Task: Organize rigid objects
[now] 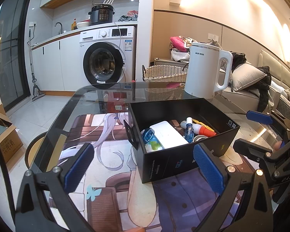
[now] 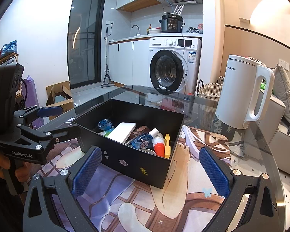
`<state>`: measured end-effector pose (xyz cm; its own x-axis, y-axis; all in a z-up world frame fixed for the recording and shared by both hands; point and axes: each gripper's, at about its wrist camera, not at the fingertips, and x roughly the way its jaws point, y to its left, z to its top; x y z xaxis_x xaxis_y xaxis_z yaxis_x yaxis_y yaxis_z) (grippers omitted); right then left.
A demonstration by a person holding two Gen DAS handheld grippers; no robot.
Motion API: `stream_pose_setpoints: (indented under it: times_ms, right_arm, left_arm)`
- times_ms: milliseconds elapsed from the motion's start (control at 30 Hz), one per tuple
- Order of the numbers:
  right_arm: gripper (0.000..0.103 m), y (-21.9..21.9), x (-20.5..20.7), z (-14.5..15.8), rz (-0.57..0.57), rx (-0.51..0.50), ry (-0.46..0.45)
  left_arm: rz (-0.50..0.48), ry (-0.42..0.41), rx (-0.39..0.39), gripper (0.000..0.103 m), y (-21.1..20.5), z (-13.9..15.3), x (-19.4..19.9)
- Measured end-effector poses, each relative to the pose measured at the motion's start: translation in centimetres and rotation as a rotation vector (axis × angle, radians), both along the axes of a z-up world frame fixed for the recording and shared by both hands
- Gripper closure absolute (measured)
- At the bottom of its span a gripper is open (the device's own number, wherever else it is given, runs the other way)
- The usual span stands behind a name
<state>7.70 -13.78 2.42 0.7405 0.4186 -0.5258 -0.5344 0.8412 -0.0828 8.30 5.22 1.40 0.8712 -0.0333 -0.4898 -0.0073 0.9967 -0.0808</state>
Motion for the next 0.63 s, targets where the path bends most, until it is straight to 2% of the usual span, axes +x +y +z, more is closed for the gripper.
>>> stream_pose_setpoints:
  times_ms: [633]
  right_arm:
    - [0.0,0.01,-0.03,-0.01,0.0,-0.002,-0.001]
  left_arm:
    - [-0.007,-0.008,0.003,0.0,-0.24,-0.09,-0.04]
